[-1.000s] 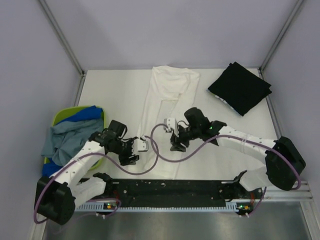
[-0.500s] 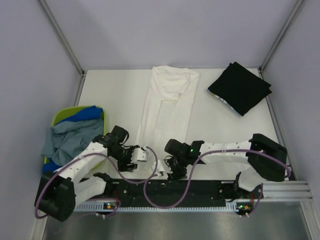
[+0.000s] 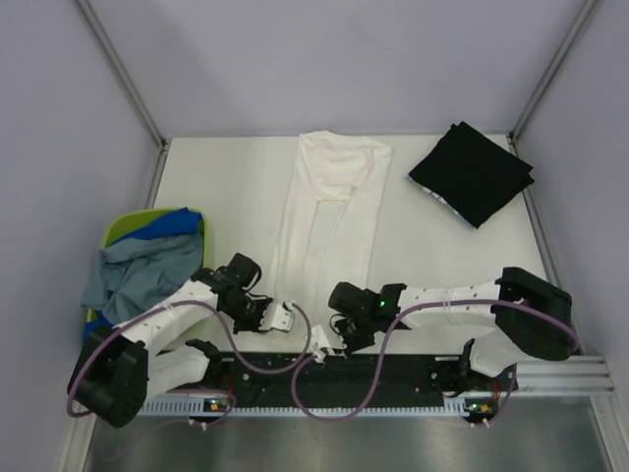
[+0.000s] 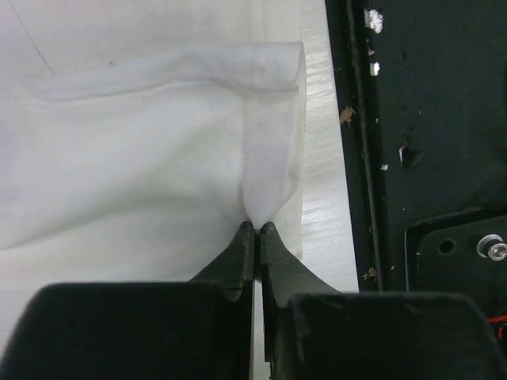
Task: Fold and stack the t-shirts
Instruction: Grab the bottom of the folded rectangular tshirt with both arms
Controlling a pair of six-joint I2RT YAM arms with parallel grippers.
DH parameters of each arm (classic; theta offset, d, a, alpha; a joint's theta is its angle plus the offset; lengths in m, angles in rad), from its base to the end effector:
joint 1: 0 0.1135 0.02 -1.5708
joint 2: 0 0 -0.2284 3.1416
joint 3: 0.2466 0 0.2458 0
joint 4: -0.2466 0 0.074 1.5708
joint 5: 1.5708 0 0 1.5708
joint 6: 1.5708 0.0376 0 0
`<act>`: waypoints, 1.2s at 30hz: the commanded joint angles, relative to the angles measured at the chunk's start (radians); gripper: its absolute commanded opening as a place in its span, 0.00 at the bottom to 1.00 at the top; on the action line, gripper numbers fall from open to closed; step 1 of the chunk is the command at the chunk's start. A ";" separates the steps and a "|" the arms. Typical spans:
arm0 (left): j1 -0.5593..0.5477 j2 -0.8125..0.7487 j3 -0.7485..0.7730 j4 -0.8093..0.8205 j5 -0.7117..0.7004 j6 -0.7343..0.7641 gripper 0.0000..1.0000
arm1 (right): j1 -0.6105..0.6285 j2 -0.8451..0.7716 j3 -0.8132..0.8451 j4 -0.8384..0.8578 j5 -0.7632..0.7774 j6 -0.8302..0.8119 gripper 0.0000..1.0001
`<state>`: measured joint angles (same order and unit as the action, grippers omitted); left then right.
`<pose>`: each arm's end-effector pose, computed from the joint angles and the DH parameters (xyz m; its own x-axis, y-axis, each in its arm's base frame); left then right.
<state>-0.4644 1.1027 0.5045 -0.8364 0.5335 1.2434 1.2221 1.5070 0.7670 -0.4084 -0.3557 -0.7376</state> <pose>0.1364 -0.0897 0.1273 0.1388 0.8424 -0.5207 0.9826 -0.1826 -0.0335 0.0788 0.2551 0.1254 0.3946 -0.7596 -0.5170 -0.8977 -0.4387 -0.0406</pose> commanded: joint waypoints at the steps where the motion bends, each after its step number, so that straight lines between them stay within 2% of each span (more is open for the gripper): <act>1: -0.060 0.000 -0.012 -0.044 0.016 -0.006 0.00 | 0.019 -0.076 -0.029 -0.093 0.027 -0.017 0.00; 6: -0.080 -0.046 0.066 -0.128 -0.079 -0.116 0.00 | 0.017 -0.174 -0.058 -0.121 0.027 0.001 0.00; 10: -0.082 -0.055 0.144 -0.211 -0.055 -0.136 0.00 | 0.017 -0.258 -0.083 -0.122 0.046 -0.003 0.00; 14: -0.086 -0.034 0.161 -0.169 -0.018 -0.165 0.00 | 0.010 -0.257 -0.072 -0.112 0.061 0.003 0.00; 16: -0.098 -0.012 0.148 -0.142 -0.035 -0.163 0.22 | 0.010 -0.243 -0.072 -0.110 0.061 0.001 0.00; 17: -0.109 -0.006 0.140 -0.135 -0.041 -0.160 0.38 | 0.008 -0.235 -0.072 -0.109 0.061 0.001 0.00; 19: -0.138 -0.001 0.132 -0.125 -0.038 -0.156 0.55 | 0.008 -0.226 -0.069 -0.102 0.063 0.001 0.00; 20: -0.158 -0.003 0.129 -0.124 -0.033 -0.150 0.73 | 0.008 -0.223 -0.069 -0.099 0.063 0.001 0.00; 22: -0.198 -0.007 0.121 -0.118 -0.036 -0.148 0.77 | 0.008 -0.222 -0.071 -0.092 0.064 0.000 0.00; 23: -0.221 -0.004 0.117 -0.106 -0.044 -0.159 0.99 | 0.010 -0.219 -0.074 -0.089 0.066 -0.003 0.00; 29: -0.353 0.022 0.026 0.011 -0.137 -0.191 0.96 | 0.008 -0.220 -0.078 -0.078 0.080 -0.003 0.00; 36: -0.373 0.023 0.005 0.060 -0.282 -0.167 0.79 | 0.010 -0.223 -0.083 -0.073 0.081 -0.003 0.00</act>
<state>-0.8341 1.1191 0.5385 -0.8238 0.3569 1.0691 1.2221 1.2877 0.6849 -0.5018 -0.2752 -0.7399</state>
